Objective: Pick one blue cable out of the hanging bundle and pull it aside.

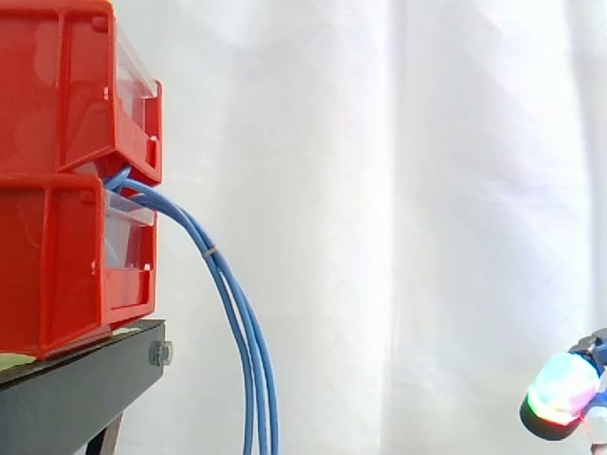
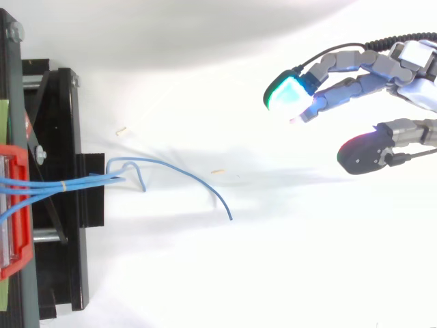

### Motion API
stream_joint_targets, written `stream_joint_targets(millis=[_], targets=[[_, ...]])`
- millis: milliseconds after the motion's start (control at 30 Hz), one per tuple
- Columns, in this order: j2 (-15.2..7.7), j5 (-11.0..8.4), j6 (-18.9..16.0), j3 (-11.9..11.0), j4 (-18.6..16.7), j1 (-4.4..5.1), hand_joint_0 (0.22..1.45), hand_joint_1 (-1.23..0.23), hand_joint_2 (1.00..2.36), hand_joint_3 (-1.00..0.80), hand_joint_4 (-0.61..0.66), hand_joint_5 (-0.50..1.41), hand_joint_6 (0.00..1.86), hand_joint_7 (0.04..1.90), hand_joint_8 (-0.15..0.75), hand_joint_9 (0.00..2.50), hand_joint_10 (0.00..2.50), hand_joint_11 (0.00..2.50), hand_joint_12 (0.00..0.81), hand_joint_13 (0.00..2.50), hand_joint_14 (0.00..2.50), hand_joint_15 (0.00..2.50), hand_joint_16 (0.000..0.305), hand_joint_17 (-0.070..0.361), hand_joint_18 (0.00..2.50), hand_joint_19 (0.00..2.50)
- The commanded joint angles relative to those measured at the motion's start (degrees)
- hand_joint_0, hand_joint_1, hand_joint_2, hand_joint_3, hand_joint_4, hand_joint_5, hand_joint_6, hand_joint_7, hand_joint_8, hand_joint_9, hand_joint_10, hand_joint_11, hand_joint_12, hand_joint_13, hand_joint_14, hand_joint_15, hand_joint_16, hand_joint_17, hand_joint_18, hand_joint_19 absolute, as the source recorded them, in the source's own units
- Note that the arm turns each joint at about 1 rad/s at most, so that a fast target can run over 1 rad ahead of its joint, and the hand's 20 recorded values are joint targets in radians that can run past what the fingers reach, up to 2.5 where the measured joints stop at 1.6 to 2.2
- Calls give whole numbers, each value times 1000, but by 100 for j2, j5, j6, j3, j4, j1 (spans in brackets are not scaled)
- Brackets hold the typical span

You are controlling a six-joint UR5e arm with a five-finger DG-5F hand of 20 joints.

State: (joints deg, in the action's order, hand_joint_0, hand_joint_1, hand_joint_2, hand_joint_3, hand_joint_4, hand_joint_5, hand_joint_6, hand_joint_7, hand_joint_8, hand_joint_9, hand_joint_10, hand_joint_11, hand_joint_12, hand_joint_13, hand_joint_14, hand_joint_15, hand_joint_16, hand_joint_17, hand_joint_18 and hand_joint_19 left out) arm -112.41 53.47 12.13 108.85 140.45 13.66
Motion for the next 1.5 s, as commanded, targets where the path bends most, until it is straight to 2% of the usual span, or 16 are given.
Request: stream_joint_targets(millis=[0,1467], targets=[[0,-3,0,-4,0,-4,483,-617,1000,-500,204,-191,502,710,248,700,7,200,333,657,13,337,55,125,506,387],[0,-3,0,5,0,5,460,-616,1000,-500,242,-172,502,725,267,819,8,245,339,732,14,359,56,126,528,374]])
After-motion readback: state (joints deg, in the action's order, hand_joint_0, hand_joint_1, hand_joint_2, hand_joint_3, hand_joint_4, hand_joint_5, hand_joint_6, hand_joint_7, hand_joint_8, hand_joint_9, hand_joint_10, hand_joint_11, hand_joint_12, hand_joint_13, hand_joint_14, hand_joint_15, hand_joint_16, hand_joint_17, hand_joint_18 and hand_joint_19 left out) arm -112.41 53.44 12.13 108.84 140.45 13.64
